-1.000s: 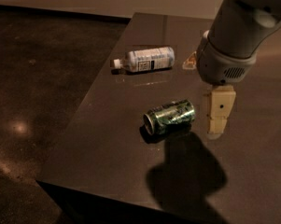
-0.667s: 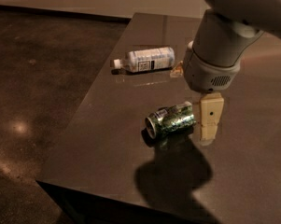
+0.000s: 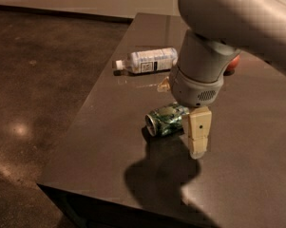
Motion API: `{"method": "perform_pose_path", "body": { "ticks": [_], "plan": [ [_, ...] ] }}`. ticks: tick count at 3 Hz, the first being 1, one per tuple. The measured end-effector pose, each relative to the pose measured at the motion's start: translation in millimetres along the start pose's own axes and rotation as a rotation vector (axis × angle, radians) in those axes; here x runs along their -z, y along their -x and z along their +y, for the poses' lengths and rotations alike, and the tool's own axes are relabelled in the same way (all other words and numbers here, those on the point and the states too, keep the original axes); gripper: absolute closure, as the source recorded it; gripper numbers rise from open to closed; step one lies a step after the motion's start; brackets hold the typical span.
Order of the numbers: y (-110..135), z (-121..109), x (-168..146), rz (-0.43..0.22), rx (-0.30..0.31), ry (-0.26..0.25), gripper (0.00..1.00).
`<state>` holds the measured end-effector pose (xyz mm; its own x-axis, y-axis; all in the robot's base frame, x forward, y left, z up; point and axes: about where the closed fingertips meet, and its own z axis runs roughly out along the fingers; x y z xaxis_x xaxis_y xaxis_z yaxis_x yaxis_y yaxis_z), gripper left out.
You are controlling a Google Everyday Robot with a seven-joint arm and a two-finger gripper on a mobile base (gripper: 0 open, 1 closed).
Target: Place green can upright
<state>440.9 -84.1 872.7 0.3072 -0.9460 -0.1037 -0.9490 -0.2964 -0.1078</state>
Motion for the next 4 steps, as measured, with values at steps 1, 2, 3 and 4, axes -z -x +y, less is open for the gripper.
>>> {"method": "perform_pose_path", "body": {
  "ticks": [1, 2, 3, 4],
  "plan": [
    [11.0, -3.3, -21.2, 0.006, 0.031, 0.027, 0.00],
    [14.9, -7.0, -28.9, 0.007, 0.022, 0.031, 0.00],
    [19.5, -8.2, -33.1, 0.000, 0.020, 0.030, 0.13],
    [24.4, -8.5, -31.7, -0.017, 0.029, 0.029, 0.44]
  ]
}}
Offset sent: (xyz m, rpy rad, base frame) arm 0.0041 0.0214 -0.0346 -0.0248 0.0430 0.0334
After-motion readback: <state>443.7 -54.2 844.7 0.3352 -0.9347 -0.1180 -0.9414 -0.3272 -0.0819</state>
